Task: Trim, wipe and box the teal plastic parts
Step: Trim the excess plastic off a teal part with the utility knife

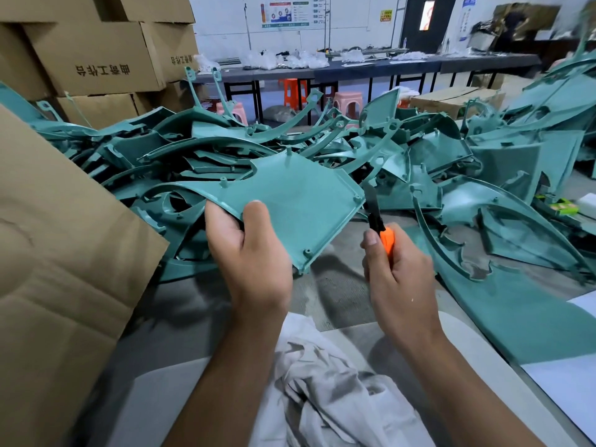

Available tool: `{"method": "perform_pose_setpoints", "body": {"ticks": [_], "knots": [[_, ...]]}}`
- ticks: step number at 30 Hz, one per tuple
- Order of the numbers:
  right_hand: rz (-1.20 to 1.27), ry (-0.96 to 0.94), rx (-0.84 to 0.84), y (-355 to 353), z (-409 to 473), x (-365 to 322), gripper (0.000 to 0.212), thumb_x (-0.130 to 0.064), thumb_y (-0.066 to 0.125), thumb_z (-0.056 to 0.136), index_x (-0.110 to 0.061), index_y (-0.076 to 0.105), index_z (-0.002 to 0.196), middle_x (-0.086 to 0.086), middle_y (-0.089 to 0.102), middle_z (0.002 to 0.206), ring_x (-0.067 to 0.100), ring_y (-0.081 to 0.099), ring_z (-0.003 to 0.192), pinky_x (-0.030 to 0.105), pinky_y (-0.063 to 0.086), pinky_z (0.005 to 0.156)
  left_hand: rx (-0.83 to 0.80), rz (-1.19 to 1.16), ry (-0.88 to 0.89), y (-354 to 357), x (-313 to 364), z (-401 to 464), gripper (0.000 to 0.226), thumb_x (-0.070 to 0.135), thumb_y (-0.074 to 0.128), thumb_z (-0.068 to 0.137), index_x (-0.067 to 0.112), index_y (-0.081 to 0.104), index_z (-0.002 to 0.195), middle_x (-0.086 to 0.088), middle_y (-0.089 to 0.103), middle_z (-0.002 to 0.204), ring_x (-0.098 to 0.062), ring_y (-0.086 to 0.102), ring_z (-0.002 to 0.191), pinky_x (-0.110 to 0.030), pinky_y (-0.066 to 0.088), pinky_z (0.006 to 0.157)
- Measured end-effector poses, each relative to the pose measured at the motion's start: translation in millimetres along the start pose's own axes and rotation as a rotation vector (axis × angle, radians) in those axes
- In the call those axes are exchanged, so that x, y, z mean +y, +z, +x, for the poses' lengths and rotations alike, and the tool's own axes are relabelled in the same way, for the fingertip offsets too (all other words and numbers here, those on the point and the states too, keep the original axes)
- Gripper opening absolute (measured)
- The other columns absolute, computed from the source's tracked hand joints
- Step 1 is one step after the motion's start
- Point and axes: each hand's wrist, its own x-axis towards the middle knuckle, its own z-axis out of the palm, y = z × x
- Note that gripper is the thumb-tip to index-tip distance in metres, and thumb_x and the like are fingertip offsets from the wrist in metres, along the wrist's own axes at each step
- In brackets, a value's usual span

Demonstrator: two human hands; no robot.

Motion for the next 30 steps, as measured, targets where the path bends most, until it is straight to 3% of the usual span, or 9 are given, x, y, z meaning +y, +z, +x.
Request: {"method": "perform_pose_setpoints", "body": {"ticks": [3, 7, 11, 13, 16, 19, 22, 26, 30], "knots": [[0.009, -0.046, -0.045, 2, -3, -2, 0.047, -0.046, 0.042, 0.108, -0.01, 0.051, 0.08, 0.011, 0.052, 0.061, 0.029, 0.046, 0.053, 0.048, 0.041, 0.049, 0.042, -0.008, -0.008, 0, 1, 1, 0.019, -0.001, 0.041, 0.084, -0.005, 0.05, 0.1, 0.002, 0.06, 0.084, -0.01, 0.056, 0.072, -0.026, 0.052, 0.066], [0.045, -0.215, -0.201, 1, -7, -9, 0.035, -0.033, 0.051, 0.108, -0.02, 0.047, 0.076, -0.002, 0.044, 0.057, 0.012, 0.04, 0.048, 0.027, 0.033, 0.046, 0.104, 0.031, -0.007, -2, 0, 6, 0.009, 0.007, 0.042, 0.079, 0.015, 0.046, 0.079, 0.012, 0.052, 0.07, -0.009, 0.042, 0.064, -0.024, 0.043, 0.058], [0.156, -0.293, -0.468, -4, -12, -15, 0.034, -0.033, 0.058, 0.104, -0.023, 0.05, 0.072, -0.002, 0.041, 0.055, 0.013, 0.04, 0.046, 0.029, 0.031, 0.047, 0.107, 0.045, -0.004, -8, -3, 11, 0.01, 0.006, 0.042, 0.079, 0.015, 0.046, 0.079, 0.009, 0.056, 0.074, -0.014, 0.045, 0.071, -0.028, 0.045, 0.064], [0.23, -0.268, -0.445, -4, -14, -18, 0.034, -0.035, 0.056, 0.104, -0.025, 0.05, 0.072, -0.002, 0.042, 0.055, 0.017, 0.041, 0.046, 0.033, 0.032, 0.046, 0.094, 0.069, 0.007, -9, -3, 12, 0.007, 0.007, 0.042, 0.079, 0.013, 0.045, 0.081, 0.007, 0.052, 0.076, -0.014, 0.042, 0.073, -0.03, 0.043, 0.064], [0.242, -0.182, -0.275, -1, -14, -20, 0.044, -0.043, 0.051, 0.104, -0.012, 0.052, 0.072, 0.008, 0.045, 0.056, 0.026, 0.042, 0.047, 0.045, 0.035, 0.046, 0.087, 0.074, 0.022, -8, -3, 11, 0.007, 0.006, 0.042, 0.079, 0.012, 0.043, 0.083, 0.015, 0.05, 0.07, -0.009, 0.039, 0.065, -0.024, 0.042, 0.059], [0.172, -0.07, -0.122, -1, -9, -16, 0.053, -0.051, 0.045, 0.102, -0.006, 0.053, 0.076, 0.013, 0.049, 0.057, 0.031, 0.044, 0.05, 0.045, 0.037, 0.046, 0.078, 0.058, 0.014, -6, -1, 9, 0.008, 0.006, 0.042, 0.08, 0.012, 0.045, 0.083, 0.016, 0.052, 0.07, -0.006, 0.042, 0.063, -0.021, 0.042, 0.058], [0.091, -0.049, -0.066, 0, -7, -13, 0.055, -0.053, 0.042, 0.102, -0.005, 0.052, 0.078, 0.016, 0.051, 0.059, 0.033, 0.046, 0.053, 0.046, 0.038, 0.048, 0.065, 0.038, 0.012, -2, 0, 4, 0.016, 0.004, 0.041, 0.08, 0.001, 0.048, 0.094, 0.013, 0.054, 0.072, -0.005, 0.046, 0.064, -0.019, 0.044, 0.06], [0.117, -0.107, -0.101, 2, -9, -15, 0.045, -0.047, 0.044, 0.105, -0.012, 0.05, 0.076, 0.009, 0.048, 0.056, 0.026, 0.043, 0.049, 0.04, 0.036, 0.045, 0.083, 0.026, -0.066, 4, 4, -1, 0.006, 0.008, 0.043, 0.077, 0.011, 0.043, 0.082, -0.003, 0.048, 0.079, -0.017, 0.041, 0.074, -0.034, 0.041, 0.062], [0.189, -0.255, -0.341, -2, -13, -19, 0.033, -0.038, 0.053, 0.105, -0.025, 0.048, 0.074, 0.0, 0.046, 0.055, 0.018, 0.043, 0.045, 0.037, 0.034, 0.044, 0.195, 0.008, -0.16, 4, 6, 4, 0.007, 0.014, 0.047, 0.076, 0.019, 0.041, 0.076, -0.004, 0.047, 0.077, -0.02, 0.04, 0.073, -0.039, 0.038, 0.063]]}}
